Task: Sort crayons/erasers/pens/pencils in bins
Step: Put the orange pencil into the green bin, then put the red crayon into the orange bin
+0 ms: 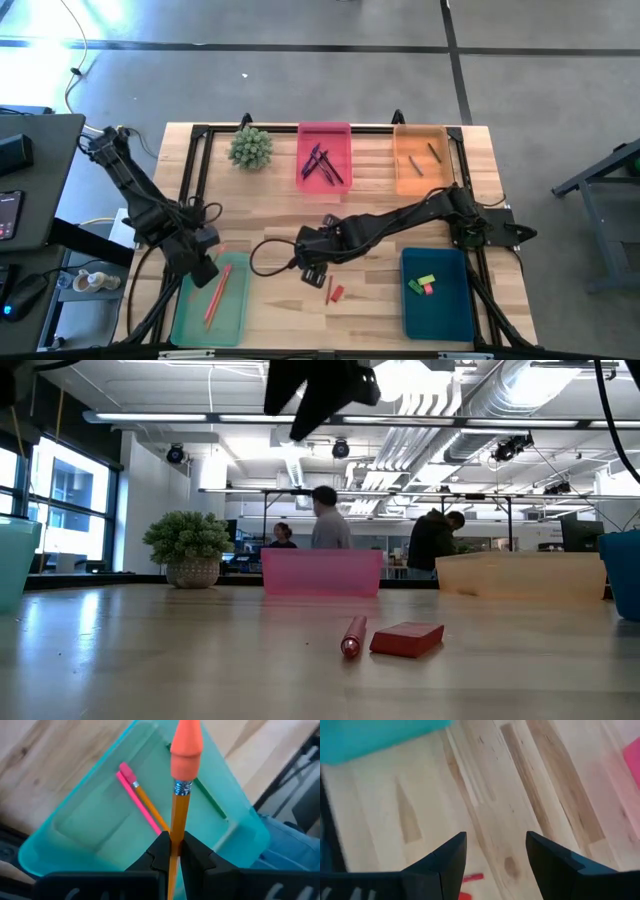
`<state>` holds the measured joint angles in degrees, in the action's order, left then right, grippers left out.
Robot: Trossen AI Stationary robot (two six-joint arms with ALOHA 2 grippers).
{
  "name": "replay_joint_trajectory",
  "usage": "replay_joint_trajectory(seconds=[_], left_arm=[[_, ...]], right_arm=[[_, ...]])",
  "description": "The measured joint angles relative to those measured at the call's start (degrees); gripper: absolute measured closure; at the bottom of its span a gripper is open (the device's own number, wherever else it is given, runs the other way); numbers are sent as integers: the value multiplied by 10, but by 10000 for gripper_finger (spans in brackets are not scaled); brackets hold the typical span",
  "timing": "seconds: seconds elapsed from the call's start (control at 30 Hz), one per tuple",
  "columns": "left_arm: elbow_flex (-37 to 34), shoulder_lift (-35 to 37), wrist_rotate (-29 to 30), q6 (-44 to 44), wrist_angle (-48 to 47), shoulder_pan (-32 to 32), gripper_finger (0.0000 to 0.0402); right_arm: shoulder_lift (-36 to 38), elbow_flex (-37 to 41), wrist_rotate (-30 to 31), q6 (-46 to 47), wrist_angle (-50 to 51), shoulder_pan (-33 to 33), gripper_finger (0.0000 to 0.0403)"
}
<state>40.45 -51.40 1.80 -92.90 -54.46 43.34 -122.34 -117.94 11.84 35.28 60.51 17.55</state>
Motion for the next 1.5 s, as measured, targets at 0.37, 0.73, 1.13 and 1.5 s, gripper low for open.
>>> replay_joint_trajectory(seconds=[0.37,0.73,1.13,1.5], left_arm=[[0,-103,4,-76,49,26,389],[0,-200,-58,-94,125,26,383],[0,-216,-99,-75,122,26,296],[8,-182,-132,-74,124,23,272]], right_arm=[[-3,27,-3,-35,-7,-2,206],[-2,27,-27,-110,1,-7,206],[-2,26,-95,-307,-6,2,206],[-15,25,-124,-442,-7,17,206]])
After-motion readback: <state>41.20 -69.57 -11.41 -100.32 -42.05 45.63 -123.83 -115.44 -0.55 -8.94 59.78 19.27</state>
